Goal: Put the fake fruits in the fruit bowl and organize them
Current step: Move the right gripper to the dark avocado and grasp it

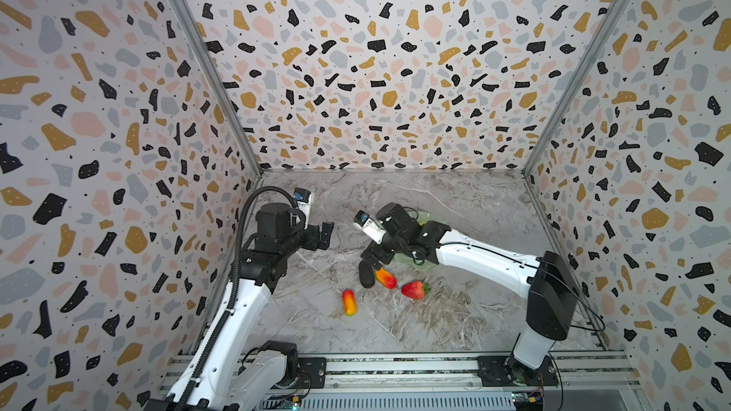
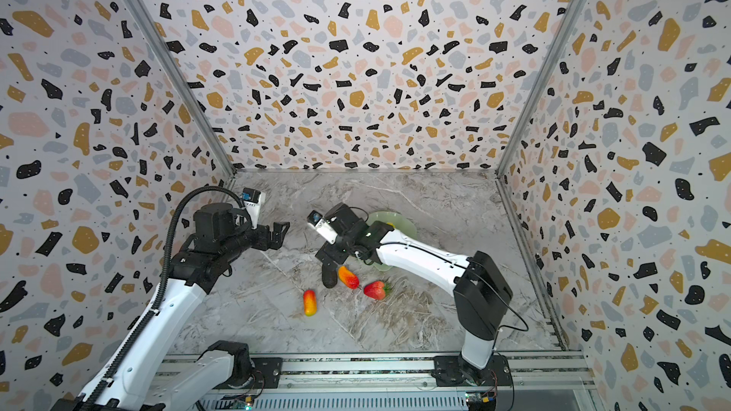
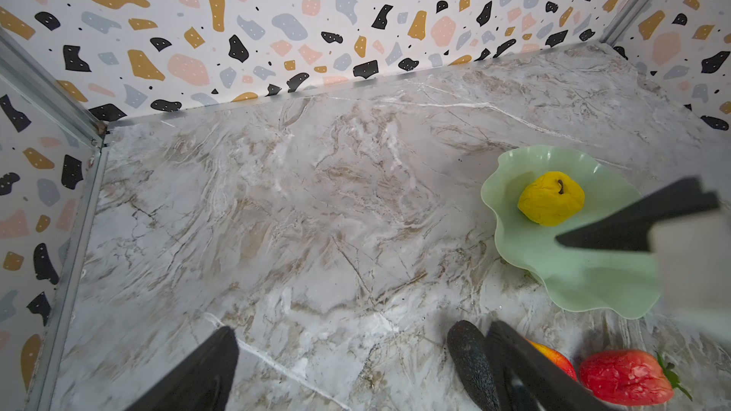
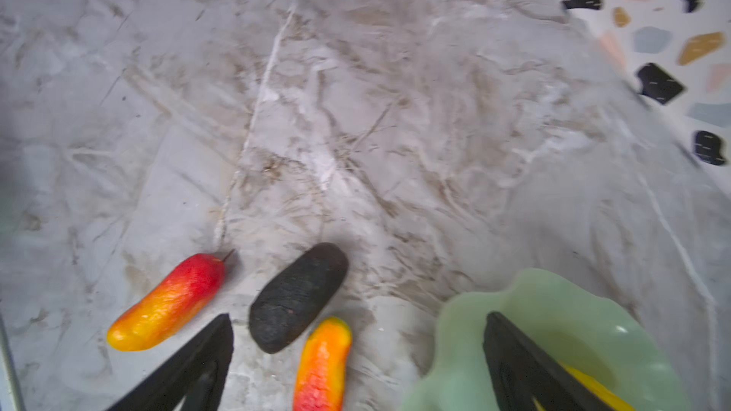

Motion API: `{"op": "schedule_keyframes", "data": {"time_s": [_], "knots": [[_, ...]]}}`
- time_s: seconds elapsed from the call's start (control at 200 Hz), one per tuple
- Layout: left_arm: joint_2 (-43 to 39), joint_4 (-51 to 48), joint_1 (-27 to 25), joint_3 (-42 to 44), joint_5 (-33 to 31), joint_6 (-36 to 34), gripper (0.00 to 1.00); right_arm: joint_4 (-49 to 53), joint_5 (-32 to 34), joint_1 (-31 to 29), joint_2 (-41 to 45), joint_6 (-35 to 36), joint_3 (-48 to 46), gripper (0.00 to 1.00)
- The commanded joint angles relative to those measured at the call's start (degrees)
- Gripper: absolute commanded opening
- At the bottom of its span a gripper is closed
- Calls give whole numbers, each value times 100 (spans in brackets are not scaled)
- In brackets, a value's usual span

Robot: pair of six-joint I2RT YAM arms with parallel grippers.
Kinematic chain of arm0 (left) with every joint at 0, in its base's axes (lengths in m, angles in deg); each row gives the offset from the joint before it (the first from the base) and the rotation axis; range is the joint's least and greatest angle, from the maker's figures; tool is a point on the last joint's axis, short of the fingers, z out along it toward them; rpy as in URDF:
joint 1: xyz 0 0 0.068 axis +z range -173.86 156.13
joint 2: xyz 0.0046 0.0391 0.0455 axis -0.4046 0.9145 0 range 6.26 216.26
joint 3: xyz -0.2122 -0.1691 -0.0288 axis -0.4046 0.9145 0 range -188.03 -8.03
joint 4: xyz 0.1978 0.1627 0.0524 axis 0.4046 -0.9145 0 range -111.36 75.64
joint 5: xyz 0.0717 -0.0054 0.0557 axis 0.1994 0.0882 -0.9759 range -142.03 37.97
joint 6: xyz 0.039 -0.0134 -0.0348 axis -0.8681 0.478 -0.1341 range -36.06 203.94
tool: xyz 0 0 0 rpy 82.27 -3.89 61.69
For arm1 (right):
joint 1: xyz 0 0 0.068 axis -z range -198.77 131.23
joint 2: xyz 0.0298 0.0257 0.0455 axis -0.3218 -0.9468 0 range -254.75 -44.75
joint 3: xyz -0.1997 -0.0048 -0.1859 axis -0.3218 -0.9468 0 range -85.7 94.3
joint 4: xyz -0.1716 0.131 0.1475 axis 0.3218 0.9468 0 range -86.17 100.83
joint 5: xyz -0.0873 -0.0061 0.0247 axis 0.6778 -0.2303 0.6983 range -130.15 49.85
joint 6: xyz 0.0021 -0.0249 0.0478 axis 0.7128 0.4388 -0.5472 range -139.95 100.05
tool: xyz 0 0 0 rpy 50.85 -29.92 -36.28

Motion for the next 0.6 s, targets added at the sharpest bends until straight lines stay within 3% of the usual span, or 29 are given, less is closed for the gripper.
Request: {"op": "schedule_keyframes", "data": {"time_s": [0.0,0.33,0.596], "knots": [[-64,200,34,50,44,-35,100,502,234,-210,-396,-299,284,99],[-77,198,34,65,50,-38,100,463,158,-276,-1051,-740,338,100],[-91,210,34,76,53,-33,99,259,-141,-266,-1289,-793,338,82]]}}
